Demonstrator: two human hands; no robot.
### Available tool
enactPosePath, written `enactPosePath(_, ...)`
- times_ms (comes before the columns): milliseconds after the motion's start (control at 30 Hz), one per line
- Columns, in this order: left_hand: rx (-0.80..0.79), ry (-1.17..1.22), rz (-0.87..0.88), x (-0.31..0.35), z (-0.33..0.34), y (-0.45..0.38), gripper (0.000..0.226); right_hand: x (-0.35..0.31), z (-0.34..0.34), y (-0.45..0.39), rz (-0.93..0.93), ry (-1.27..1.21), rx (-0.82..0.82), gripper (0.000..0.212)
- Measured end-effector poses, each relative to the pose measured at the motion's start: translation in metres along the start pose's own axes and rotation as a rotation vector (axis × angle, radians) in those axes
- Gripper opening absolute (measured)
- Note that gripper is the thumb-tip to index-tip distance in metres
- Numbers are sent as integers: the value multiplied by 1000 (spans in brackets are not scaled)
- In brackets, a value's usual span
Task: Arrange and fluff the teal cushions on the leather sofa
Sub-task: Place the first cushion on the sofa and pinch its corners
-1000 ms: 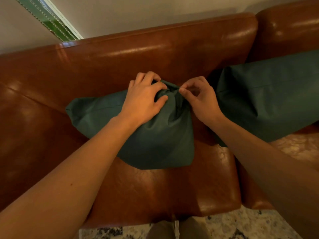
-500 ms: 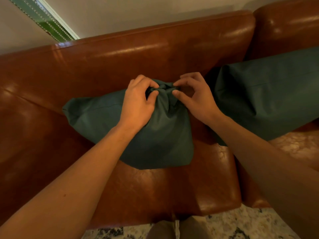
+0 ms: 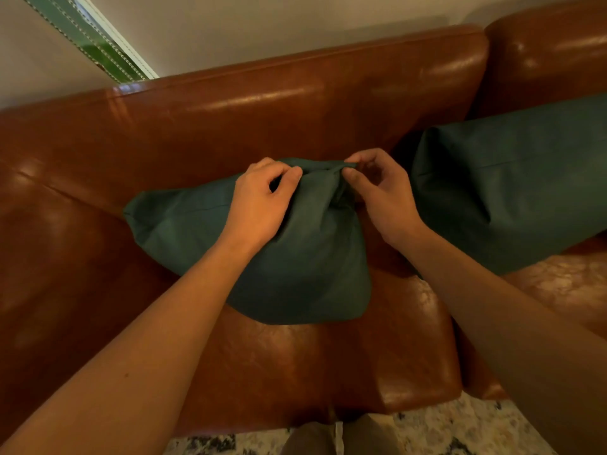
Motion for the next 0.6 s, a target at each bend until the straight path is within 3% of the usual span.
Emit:
enactPosePath(67,-61,-71,-73,2,3,-7,37,-4,2,5,-37,29,24,8)
enactPosePath(233,-384,-277,-161,9,23,-15,26,-33,4,11,-239,150,36,11)
enactPosePath(333,-501,-308,-185,13,33,-6,25,-42,9,15,-318,204,22,13)
enactPosePath(467,-416,-271,-205,10,34,0,24,-41,8,19,-326,209,47,12)
enactPosePath(600,-97,-145,-140,15,9,-7,20,-37,-1,17,-297,200,81,15)
Point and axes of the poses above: each hand's wrist, its own y-axis away from the middle knuckle, its own z-axis out of the palm, x = y × z, the point moved 10 cm from there along -y, towards the middle knuckle, and after that the axes turned 4 degrees about x, right-handed, at the moved point
